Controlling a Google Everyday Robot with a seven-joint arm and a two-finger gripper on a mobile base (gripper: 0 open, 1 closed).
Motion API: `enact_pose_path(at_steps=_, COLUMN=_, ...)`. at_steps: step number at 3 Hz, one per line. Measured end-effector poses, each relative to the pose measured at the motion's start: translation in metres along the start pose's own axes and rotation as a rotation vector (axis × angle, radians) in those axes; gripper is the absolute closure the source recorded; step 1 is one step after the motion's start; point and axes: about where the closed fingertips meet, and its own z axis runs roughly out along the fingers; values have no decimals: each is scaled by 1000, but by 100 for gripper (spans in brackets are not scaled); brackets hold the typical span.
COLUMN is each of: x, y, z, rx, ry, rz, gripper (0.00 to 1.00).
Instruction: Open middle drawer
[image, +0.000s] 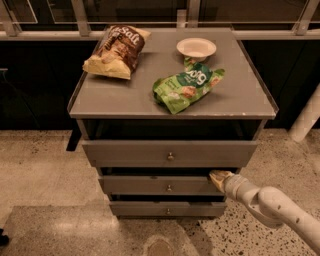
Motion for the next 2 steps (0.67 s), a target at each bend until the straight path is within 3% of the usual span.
enact_pose_path(at_steps=1, x=-4, y=3, z=26, rx=-11, ry=-9, rz=-5, gripper=100)
enact_pose_path(at_steps=2, x=-4, y=3, z=26, rx=-11, ry=-9, rz=-5, gripper=100)
